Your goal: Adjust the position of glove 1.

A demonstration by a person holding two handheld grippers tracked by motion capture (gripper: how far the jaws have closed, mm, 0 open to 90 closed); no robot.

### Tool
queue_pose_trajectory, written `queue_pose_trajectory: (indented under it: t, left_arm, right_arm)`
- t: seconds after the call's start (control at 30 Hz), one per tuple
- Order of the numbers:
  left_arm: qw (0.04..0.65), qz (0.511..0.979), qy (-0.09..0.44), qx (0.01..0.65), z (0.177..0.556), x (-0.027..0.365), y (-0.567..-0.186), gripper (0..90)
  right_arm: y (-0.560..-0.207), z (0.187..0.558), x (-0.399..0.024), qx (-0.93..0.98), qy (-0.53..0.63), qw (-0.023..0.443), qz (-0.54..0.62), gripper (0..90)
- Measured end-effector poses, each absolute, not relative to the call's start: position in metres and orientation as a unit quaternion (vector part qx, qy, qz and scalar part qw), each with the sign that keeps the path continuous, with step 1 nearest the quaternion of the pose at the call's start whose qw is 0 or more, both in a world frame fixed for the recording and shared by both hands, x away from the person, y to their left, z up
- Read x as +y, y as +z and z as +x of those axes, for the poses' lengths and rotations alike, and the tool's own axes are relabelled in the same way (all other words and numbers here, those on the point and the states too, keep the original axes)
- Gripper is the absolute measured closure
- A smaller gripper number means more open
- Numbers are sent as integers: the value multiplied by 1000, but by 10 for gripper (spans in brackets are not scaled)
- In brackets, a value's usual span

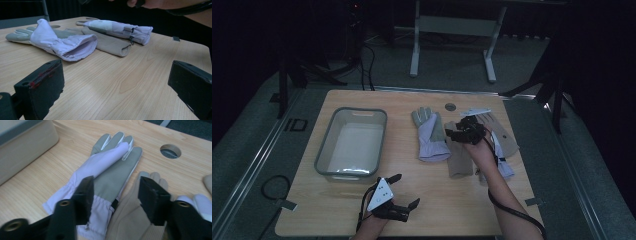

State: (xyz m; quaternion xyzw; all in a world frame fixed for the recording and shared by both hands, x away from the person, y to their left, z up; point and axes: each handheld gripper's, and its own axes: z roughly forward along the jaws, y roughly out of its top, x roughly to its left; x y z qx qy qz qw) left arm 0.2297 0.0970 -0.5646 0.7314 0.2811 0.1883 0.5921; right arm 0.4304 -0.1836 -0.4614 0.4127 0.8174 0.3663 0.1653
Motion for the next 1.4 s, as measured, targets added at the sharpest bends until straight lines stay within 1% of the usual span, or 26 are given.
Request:
queue_pose_trajectory:
  t: [0.03, 0.2, 0.23, 0.27, 0.53, 0.7, 0.83, 0.93, 1.03, 1.1, 1.2, 1.23, 1.4]
  left_arm:
    - [592, 731, 188, 281, 230, 97, -565, 4]
    - [592, 732, 186, 281, 230, 97, -565, 4]
    - [592, 732, 187, 281, 230, 97, -565, 4]
    - [592, 732, 187, 280, 230, 97, -565, 4]
    - [593, 732, 183, 282, 230, 97, -565, 4]
    - [593, 732, 181, 281, 230, 97, -565, 4]
    - [594, 732, 180, 281, 230, 98, -565, 4]
    - [593, 732, 180, 282, 230, 98, -565, 4]
    - [593, 732, 181, 282, 230, 98, -565, 4]
    - [593, 732, 181, 283, 230, 98, -565, 4]
    - [593, 732, 181, 283, 230, 97, -565, 4]
    - [593, 732, 182, 283, 230, 97, -565, 4]
    - [593, 732, 181, 283, 231, 98, -565, 4]
  right_arm:
    - [-461, 430, -184, 817, 366, 165, 413, 497]
    - [-475, 443, -171, 826, 360, 145, 409, 590]
    - [-476, 445, -169, 827, 359, 143, 409, 593]
    - [-479, 449, -166, 829, 357, 136, 408, 593]
    - [-499, 467, -144, 842, 328, 131, 408, 578]
    - [-514, 478, -134, 853, 303, 131, 405, 525]
    - [-524, 484, -131, 857, 284, 128, 410, 523]
    - [-533, 485, -129, 861, 277, 124, 409, 548]
    - [-536, 484, -130, 858, 287, 121, 408, 639]
    - [-537, 482, -130, 857, 290, 123, 407, 740]
    - [-535, 482, -128, 853, 289, 119, 419, 855]
    - [-534, 482, -129, 844, 297, 106, 434, 879]
    - [-527, 476, -133, 830, 322, 91, 447, 887]
